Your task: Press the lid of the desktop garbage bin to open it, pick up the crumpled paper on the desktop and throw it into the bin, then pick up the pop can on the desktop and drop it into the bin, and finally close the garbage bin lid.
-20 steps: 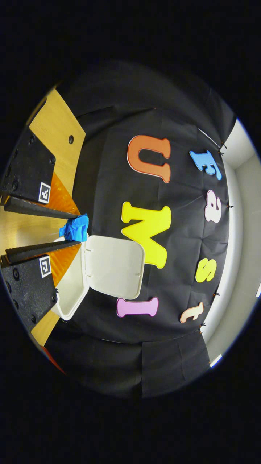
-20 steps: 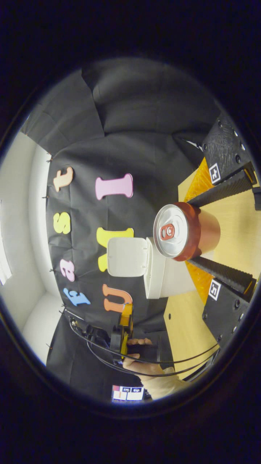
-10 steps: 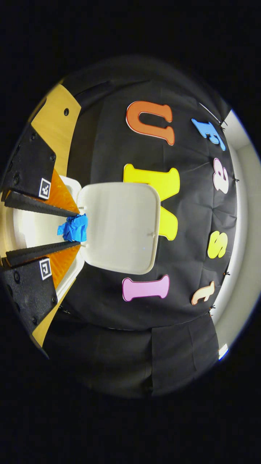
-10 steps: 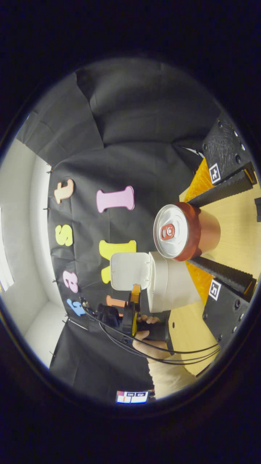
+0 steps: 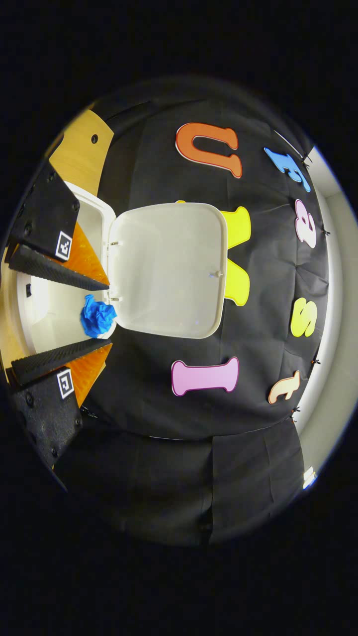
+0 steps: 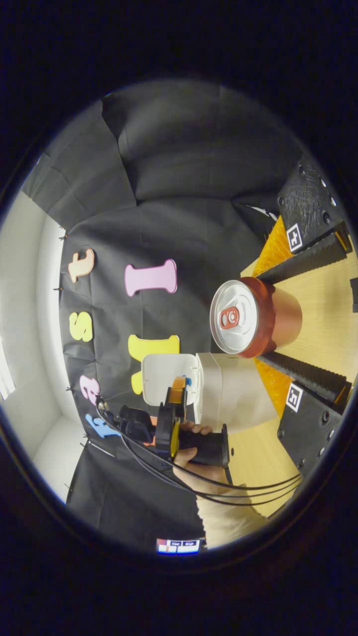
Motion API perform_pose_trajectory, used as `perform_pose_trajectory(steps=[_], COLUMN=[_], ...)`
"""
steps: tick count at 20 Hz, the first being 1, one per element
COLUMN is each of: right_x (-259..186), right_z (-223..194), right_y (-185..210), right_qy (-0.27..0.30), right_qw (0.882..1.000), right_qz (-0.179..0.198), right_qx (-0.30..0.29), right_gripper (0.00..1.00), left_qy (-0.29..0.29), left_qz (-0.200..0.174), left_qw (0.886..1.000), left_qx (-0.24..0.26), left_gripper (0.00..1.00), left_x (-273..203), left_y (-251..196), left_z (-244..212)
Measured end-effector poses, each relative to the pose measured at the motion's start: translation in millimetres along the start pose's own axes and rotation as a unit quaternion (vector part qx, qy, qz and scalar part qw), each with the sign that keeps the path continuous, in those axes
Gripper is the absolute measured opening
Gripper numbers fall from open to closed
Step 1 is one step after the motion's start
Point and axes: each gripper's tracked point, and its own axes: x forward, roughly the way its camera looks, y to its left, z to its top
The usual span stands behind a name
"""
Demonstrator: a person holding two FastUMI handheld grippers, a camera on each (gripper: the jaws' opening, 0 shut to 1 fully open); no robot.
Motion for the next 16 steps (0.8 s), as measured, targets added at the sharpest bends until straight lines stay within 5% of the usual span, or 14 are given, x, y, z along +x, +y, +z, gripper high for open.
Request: perform_pose_trajectory(steps=[2,3,4,16], right_x=[1,2,1,-7], right_z=[-1,-2,-2,8], right_y=[1,3,2,27], right_qy=[0.001,0.003,0.004,0.002], right_qw=[1.000,1.000,1.000,0.999], right_qz=[0.004,0.004,0.004,0.041], right_qx=[0.003,0.005,0.008,0.016], right_gripper=[0.80,0.80,0.80,0.80], left_qy=[-0.004,-0.008,-0.015,-0.074], left_qz=[0.002,0.005,0.011,0.102], left_qw=[1.000,1.000,1.000,0.992], left_qx=[-0.010,-0.011,-0.011,-0.021], left_gripper=[0.84,0.83,0.98,0.98], left_x=[-10,-16,-26,-160], left_y=[2,2,6,63], left_z=[4,7,13,-2])
